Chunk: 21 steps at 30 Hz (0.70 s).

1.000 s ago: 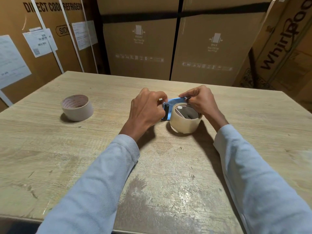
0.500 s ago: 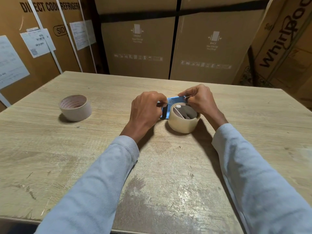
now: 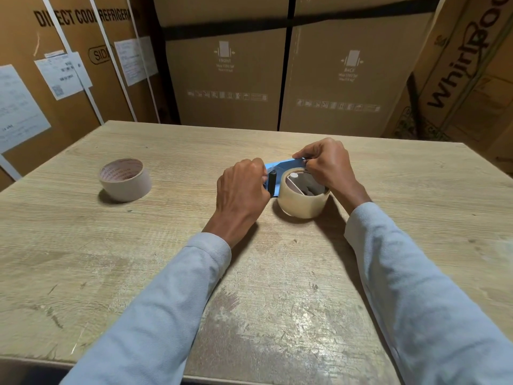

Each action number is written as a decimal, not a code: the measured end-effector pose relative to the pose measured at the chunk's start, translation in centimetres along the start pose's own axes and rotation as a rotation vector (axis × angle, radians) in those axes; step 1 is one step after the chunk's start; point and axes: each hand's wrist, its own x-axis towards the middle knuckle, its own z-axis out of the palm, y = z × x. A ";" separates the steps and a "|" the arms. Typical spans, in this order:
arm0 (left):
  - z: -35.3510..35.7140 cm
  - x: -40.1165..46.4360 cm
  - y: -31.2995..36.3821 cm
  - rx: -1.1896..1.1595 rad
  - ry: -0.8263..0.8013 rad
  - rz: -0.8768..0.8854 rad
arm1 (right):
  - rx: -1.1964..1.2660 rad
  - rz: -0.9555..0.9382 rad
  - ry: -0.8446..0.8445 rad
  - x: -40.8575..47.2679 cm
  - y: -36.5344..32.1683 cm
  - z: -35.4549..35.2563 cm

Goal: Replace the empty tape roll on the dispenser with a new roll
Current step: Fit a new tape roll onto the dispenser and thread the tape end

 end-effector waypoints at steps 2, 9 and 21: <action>-0.1 -0.2 -0.2 -0.050 -0.006 -0.043 | 0.001 -0.001 0.001 0.0 0.0 0.0; 0.3 -0.6 -1.3 -0.154 -0.063 -0.103 | -0.022 -0.034 0.017 -0.2 0.3 0.1; 0.8 -0.5 -4.1 -0.358 -0.143 -0.192 | -0.035 -0.066 0.021 -0.2 0.5 0.0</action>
